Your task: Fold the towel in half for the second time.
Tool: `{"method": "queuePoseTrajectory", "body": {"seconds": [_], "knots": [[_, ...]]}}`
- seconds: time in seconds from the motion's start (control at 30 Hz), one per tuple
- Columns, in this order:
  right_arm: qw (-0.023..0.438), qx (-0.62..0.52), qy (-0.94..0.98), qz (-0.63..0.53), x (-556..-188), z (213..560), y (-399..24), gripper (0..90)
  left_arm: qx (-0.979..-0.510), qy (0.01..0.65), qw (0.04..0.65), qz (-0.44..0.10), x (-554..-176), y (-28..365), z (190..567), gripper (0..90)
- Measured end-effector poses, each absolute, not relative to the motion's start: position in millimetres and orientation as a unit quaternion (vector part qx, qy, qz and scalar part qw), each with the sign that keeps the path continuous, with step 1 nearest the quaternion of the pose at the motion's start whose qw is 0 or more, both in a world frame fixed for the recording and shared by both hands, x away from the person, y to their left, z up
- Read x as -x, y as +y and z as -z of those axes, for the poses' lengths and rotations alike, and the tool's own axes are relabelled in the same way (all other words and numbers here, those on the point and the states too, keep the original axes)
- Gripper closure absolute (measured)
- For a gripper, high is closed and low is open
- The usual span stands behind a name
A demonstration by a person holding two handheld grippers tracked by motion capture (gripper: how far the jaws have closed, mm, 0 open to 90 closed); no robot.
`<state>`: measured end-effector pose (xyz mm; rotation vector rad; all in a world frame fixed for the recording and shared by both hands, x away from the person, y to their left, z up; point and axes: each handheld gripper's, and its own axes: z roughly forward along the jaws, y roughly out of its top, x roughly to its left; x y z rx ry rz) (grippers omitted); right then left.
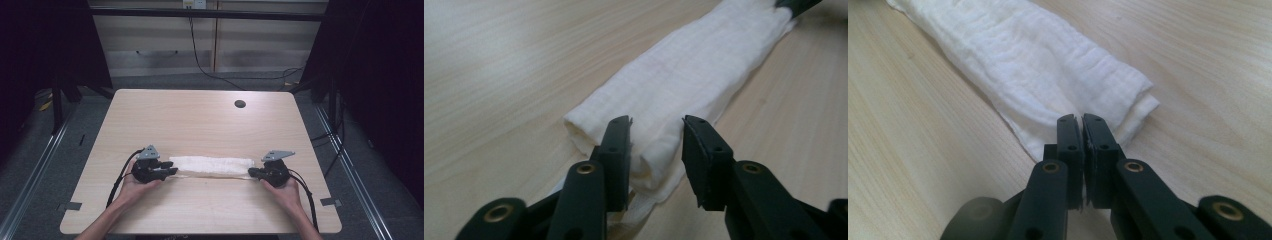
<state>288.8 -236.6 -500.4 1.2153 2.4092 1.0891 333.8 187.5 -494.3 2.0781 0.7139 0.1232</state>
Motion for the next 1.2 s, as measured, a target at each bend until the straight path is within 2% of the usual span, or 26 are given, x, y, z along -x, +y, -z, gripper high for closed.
{"method": "queuePoseTrajectory", "body": {"seconds": [0.03, 0.07, 0.1, 0.13, 0.23, 0.27, 0.37, 0.57, 0.67, 0.83, 1.07, 1.2], "knots": [[0.111, -0.415, 0.821, -0.375, -289, 500, -237, 79.6, -0.834, 0.294, 0.465, -0.040, -330, 193, 488, 54.3], [0.111, -0.415, 0.821, -0.375, -289, 500, -237, 79.6, -0.834, 0.294, 0.465, -0.040, -330, 193, 488, 52.1], [0.109, -0.406, 0.824, -0.379, -287, 499, -235, 70.9, -0.833, 0.292, 0.469, -0.041, -328, 196, 485, 50.4], [0.109, -0.406, 0.824, -0.379, -287, 499, -235, 70.9, -0.828, 0.295, 0.475, -0.043, -327, 199, 482, 50.4], [0.106, -0.405, 0.807, -0.417, -282, 490, -239, 60.4, -0.817, 0.311, 0.484, -0.049, -322, 213, 473, 41.1], [0.106, -0.405, 0.807, -0.417, -282, 490, -239, 60.4, -0.817, 0.311, 0.484, -0.049, -322, 213, 473, 39.4], [0.118, -0.410, 0.791, -0.439, -273, 475, -244, 51.6, -0.813, 0.323, 0.481, -0.062, -317, 226, 465, 36.4], [0.145, -0.425, 0.762, -0.466, -257, 455, -258, 43.6, -0.806, 0.341, 0.477, -0.080, -308, 247, 458, 31.4], [0.160, -0.435, 0.750, -0.472, -245, 447, -271, 39.9, -0.805, 0.358, 0.467, -0.076, -302, 263, 458, 24.1], [0.171, -0.453, 0.738, -0.471, -232, 450, -286, 38.6, -0.804, 0.373, 0.457, -0.076, -294, 273, 461, 17.4], [0.193, -0.480, 0.719, -0.465, -212, 456, -302, 34.8, -0.788, 0.388, 0.473, -0.073, -274, 283, 475, 16.1], [0.203, -0.491, 0.712, -0.459, -206, 466, -307, 33.1, -0.795, 0.387, 0.459, -0.081, -275, 284, 486, 16.2]]}}
